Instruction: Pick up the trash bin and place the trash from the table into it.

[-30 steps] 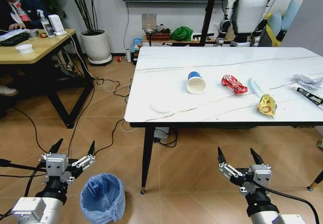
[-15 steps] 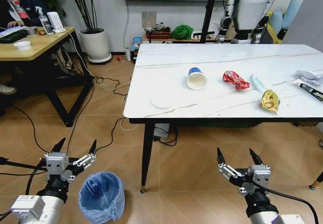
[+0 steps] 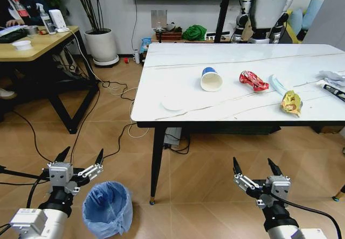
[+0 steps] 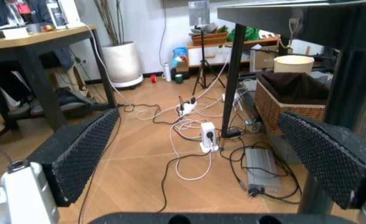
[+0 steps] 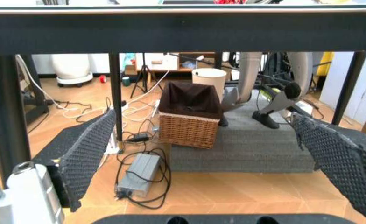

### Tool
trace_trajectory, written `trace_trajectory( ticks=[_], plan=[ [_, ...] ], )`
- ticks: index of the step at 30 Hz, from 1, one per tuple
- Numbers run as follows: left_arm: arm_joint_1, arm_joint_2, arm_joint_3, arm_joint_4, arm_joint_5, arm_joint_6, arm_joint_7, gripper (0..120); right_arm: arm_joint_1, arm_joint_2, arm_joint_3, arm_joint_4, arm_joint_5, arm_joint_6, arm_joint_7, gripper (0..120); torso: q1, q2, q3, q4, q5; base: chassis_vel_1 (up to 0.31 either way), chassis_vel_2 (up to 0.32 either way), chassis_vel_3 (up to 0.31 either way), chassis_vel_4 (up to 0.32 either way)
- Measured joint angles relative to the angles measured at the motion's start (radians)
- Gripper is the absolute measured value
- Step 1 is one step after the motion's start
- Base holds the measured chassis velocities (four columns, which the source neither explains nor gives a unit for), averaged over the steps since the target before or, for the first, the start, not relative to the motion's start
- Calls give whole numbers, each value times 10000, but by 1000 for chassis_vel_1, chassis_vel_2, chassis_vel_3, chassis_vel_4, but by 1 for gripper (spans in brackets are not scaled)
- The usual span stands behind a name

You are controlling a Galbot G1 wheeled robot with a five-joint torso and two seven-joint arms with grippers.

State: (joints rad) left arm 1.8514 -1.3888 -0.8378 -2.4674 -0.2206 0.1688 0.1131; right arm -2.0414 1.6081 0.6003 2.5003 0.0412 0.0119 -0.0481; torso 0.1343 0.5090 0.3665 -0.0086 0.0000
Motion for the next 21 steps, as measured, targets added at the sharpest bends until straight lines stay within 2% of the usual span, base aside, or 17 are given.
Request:
trace_trajectory(
  ticks=[8, 21],
  plan=[
    [26, -7, -12, -17, 59, -40, 59, 100, 58, 0, 77, -64, 71, -18, 8, 100, -166, -447, -283, 0, 0, 0, 0, 0, 0],
    [80, -27, -45, -46, 134, -93, 84, 100, 59, 0, 68, -38, 68, -12, 8, 100, -352, -945, -593, 0, 0, 0, 0, 0, 0]
  ],
)
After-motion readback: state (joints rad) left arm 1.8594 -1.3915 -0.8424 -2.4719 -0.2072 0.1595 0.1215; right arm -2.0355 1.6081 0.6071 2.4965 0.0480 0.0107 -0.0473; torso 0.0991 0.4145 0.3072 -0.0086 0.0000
